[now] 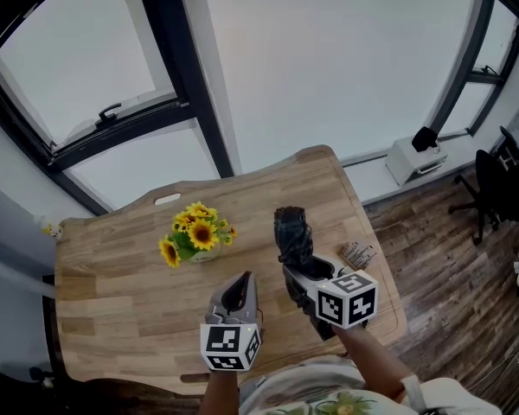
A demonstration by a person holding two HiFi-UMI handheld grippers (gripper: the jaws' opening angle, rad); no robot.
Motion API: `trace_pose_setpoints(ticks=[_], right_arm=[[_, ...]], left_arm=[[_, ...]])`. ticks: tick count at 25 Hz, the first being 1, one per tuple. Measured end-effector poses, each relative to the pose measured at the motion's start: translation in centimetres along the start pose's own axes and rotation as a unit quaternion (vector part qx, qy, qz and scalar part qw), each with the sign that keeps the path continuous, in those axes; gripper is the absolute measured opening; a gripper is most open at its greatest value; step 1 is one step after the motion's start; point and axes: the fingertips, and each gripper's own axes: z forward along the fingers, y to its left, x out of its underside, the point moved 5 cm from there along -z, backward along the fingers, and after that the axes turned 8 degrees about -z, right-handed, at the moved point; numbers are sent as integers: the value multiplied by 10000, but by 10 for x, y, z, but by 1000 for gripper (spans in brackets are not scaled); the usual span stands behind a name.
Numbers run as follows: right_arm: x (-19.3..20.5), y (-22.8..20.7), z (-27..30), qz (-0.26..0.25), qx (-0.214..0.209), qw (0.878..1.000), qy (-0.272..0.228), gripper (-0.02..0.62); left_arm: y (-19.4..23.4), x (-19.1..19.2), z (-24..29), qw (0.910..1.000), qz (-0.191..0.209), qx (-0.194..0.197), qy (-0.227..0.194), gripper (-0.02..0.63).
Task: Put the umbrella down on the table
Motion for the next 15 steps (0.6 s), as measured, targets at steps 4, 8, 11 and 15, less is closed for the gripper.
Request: trace_pose_setpoints(ticks=[4,8,11,15], right_arm=[[2,-4,3,30,11,10000,55,199],[6,-4,5,42,0,9999,115,199],[10,-4,7,62,-6,9999,154,199],[13,-5,10,77,0,9998,202,199]], left_arm=[[0,1,4,10000,-13,0,46,3],[0,3,5,10000,-22,10,80,3],[0,6,5,9999,-27,17,101,3],[1,7,6,9999,-29,17,131,3]])
